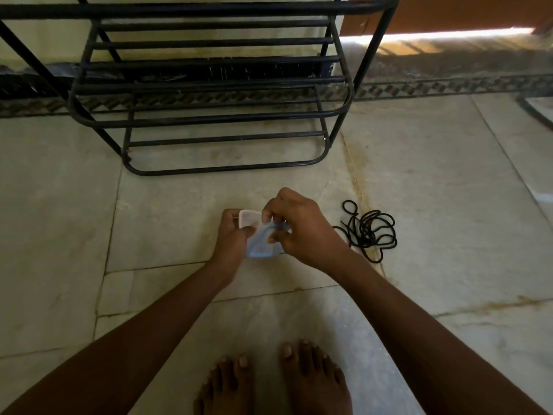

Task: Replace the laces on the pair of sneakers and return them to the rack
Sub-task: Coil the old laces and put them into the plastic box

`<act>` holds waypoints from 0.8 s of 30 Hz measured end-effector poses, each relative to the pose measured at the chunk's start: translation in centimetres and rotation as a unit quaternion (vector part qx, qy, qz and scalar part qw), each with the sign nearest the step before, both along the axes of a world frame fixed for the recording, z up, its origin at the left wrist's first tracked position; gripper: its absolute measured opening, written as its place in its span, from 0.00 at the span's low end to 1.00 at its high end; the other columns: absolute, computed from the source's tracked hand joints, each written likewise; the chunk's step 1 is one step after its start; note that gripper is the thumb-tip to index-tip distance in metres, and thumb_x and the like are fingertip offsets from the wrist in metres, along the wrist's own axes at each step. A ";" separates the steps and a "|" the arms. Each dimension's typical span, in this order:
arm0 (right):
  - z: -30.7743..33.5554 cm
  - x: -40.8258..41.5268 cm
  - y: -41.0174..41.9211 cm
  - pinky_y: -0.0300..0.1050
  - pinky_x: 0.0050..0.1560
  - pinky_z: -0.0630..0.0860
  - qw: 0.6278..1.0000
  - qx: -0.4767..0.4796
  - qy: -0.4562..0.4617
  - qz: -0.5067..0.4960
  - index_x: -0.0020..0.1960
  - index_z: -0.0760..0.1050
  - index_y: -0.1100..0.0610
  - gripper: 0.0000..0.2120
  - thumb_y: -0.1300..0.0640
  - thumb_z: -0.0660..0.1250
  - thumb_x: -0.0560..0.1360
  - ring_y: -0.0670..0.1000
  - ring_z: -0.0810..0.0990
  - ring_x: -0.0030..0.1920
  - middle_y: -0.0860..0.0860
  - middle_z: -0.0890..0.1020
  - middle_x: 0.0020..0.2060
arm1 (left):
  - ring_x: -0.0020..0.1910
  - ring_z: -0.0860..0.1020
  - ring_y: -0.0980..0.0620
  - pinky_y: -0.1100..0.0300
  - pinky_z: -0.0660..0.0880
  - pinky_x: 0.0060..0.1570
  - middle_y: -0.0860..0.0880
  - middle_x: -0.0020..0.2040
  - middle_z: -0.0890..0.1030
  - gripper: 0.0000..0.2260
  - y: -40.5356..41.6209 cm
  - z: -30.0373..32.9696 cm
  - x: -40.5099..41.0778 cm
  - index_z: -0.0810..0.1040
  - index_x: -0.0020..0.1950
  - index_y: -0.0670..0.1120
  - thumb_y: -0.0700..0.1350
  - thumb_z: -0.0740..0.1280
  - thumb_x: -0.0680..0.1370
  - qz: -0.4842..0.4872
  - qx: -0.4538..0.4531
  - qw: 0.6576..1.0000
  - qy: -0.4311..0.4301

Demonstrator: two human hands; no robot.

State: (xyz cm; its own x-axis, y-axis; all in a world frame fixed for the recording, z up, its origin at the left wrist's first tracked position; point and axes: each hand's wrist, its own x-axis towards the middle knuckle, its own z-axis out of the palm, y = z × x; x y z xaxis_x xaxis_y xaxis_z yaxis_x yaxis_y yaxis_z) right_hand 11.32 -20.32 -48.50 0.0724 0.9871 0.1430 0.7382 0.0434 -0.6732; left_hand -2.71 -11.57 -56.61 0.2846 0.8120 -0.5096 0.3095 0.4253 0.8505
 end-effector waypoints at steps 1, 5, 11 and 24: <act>-0.5 -0.1 -0.4 0.48 0.37 0.77 1.000 -0.002 -0.005 0.005 0.47 0.80 0.58 0.16 0.70 0.78 0.63 0.52 0.76 0.38 0.53 0.76 0.44 | 0.59 0.78 0.40 0.52 0.77 0.49 0.44 0.58 0.77 0.12 0.5 -0.5 -0.2 0.73 0.64 0.44 0.41 0.67 0.80 -0.014 0.046 0.998 0.047; -3.9 0.4 -3.1 0.52 0.33 0.77 0.997 -0.004 -0.079 -0.003 0.48 0.80 0.59 0.13 0.73 0.70 0.67 0.52 0.74 0.38 0.53 0.73 0.45 | 0.57 0.74 0.45 0.54 0.71 0.53 0.44 0.62 0.75 0.14 2.4 -2.0 -1.7 0.69 0.70 0.44 0.36 0.60 0.84 -0.057 0.107 0.986 0.112; -9.6 0.9 -6.8 0.49 0.38 0.72 0.979 0.013 -0.205 0.000 0.54 0.80 0.62 0.11 0.65 0.65 0.72 0.57 0.75 0.43 0.57 0.75 0.46 | 0.65 0.71 0.40 0.60 0.63 0.59 0.37 0.66 0.71 0.14 1.6 -4.3 -2.6 0.70 0.68 0.37 0.39 0.64 0.83 -0.131 0.203 0.953 0.184; -12.1 1.7 -9.7 0.56 0.60 0.76 0.987 -0.015 -0.162 0.014 0.65 0.77 0.60 0.24 0.48 0.72 0.75 0.60 0.77 0.62 0.59 0.77 0.63 | 0.66 0.69 0.38 0.57 0.58 0.61 0.39 0.68 0.69 0.22 -0.3 -2.2 -3.4 0.71 0.71 0.40 0.43 0.71 0.79 -0.058 0.355 0.898 0.251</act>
State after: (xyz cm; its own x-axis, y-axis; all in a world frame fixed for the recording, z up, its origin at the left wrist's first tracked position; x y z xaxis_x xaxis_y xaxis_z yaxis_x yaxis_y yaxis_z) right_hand 13.06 -29.98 -60.58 -0.0003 0.9923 0.1238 0.9132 0.0507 -0.4043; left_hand -6.08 -11.87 -58.80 0.2673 0.9629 0.0378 0.7377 -0.2297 0.6348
